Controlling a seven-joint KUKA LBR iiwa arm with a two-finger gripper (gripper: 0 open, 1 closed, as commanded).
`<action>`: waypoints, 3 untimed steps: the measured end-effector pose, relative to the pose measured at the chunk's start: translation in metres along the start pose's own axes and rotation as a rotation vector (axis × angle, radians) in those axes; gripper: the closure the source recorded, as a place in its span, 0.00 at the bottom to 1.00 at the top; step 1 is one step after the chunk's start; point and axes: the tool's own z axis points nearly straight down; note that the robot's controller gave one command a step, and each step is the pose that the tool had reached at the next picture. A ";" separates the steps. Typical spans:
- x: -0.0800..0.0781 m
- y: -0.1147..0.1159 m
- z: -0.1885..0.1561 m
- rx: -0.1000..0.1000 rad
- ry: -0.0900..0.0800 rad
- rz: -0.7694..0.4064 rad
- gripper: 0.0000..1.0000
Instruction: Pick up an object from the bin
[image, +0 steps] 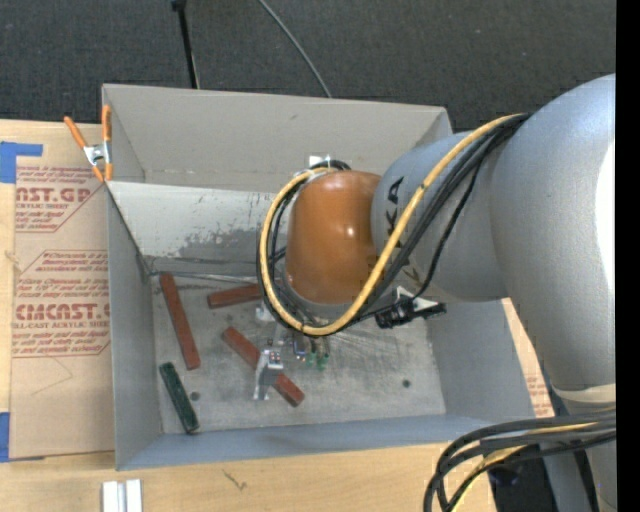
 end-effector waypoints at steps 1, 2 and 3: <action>0.008 -0.006 0.063 -0.002 -0.003 0.134 0.00; 0.008 -0.006 0.060 -0.009 -0.014 0.268 1.00; 0.008 -0.006 0.060 -0.009 -0.014 0.268 1.00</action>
Offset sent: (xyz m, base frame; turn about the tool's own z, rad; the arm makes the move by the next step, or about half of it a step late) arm -0.0134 -0.0073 -0.0654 0.2676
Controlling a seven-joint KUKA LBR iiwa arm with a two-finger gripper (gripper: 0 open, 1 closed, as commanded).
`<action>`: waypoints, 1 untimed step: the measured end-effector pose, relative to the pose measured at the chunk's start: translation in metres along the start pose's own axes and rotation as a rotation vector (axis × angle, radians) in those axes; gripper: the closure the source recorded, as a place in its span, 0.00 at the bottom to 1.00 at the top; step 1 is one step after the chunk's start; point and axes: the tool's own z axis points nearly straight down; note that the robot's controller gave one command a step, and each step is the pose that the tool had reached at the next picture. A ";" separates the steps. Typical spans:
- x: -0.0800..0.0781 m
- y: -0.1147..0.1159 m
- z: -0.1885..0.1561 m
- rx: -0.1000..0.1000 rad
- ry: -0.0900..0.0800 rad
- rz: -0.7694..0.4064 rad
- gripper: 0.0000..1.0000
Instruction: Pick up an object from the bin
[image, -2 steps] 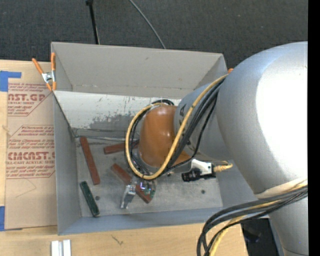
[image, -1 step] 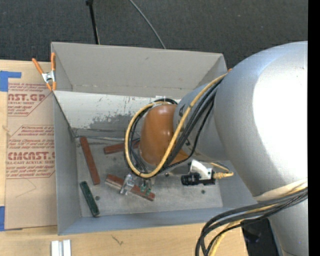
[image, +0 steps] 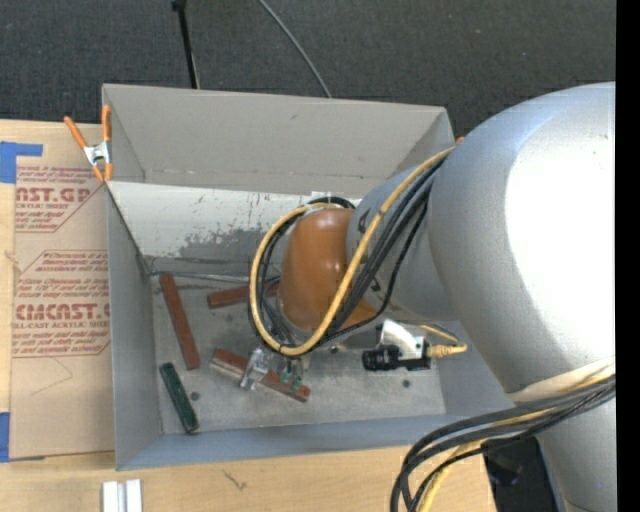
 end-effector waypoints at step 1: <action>0.001 0.000 -0.003 0.002 0.003 0.000 1.00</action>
Offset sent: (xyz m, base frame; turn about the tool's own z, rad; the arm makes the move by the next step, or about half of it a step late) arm 0.0000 0.0002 0.0412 -0.0001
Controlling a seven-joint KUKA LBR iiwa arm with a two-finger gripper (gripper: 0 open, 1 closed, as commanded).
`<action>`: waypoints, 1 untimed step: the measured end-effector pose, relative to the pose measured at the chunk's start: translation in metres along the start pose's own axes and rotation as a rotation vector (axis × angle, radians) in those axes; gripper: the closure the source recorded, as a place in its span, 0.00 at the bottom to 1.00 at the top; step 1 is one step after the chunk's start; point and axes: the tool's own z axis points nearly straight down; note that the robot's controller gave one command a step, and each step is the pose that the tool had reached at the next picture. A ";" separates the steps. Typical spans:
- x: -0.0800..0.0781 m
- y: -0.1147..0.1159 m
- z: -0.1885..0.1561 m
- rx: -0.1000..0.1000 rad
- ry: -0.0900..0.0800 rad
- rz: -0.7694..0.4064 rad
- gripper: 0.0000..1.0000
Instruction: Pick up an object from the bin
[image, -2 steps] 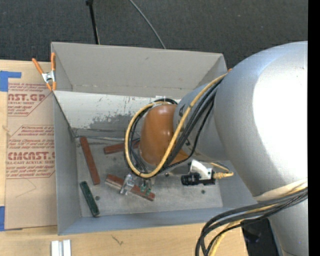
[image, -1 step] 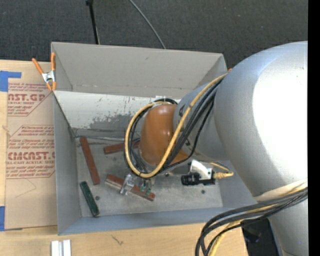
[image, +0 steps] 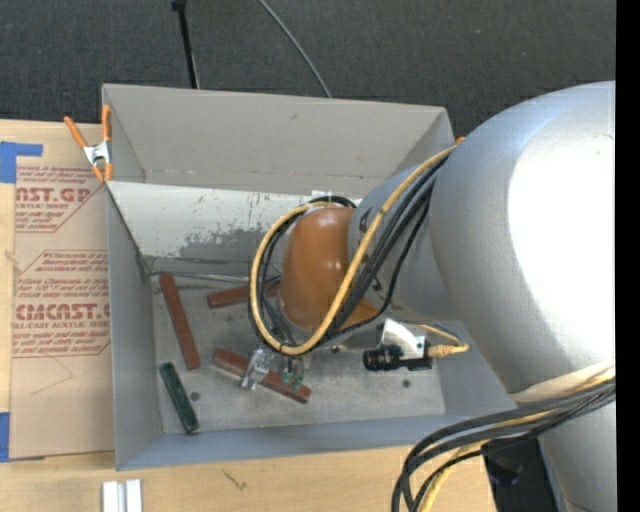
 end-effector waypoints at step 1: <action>0.002 -0.001 -0.012 0.008 0.010 -0.001 1.00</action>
Offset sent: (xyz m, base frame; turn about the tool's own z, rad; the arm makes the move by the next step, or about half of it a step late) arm -0.0001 0.0000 0.0266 -0.0001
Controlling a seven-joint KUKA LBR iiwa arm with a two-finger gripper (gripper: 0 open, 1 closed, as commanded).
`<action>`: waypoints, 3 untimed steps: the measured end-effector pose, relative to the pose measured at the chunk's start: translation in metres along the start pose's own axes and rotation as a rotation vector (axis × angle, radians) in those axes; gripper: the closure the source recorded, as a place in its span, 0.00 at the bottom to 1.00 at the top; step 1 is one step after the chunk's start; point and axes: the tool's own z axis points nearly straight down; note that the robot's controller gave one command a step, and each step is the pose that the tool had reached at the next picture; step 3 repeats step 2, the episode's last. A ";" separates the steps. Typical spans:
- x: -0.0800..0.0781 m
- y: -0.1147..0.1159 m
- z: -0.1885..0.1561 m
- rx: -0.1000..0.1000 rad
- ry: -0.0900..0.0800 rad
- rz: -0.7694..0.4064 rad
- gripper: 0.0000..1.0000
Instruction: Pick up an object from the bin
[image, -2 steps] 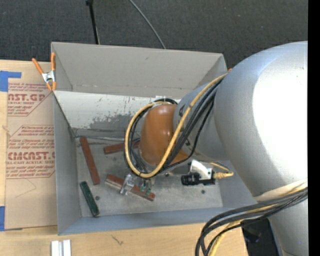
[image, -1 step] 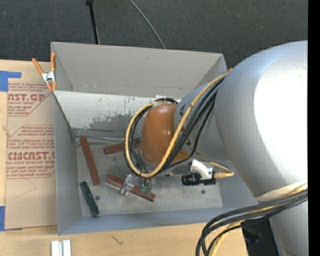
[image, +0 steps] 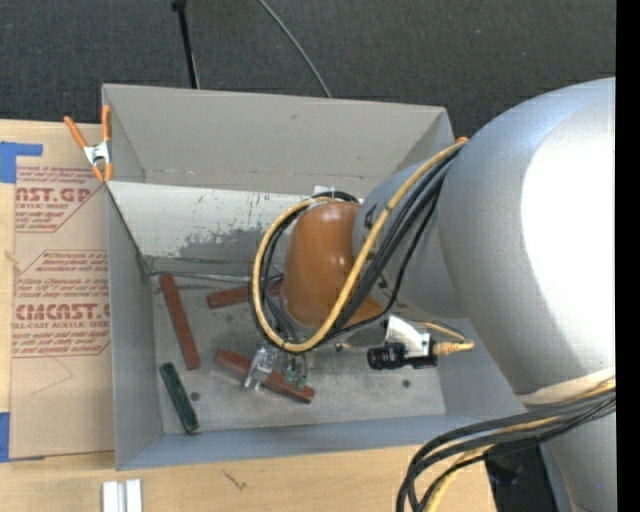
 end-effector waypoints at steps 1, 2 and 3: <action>-0.001 0.001 -0.010 0.000 -0.001 0.000 1.00; 0.000 0.000 -0.016 0.002 0.002 0.000 1.00; 0.000 0.000 -0.016 0.002 0.002 0.000 1.00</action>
Offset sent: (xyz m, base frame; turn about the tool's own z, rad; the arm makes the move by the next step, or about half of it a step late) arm -0.0001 -0.0001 0.0486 0.0000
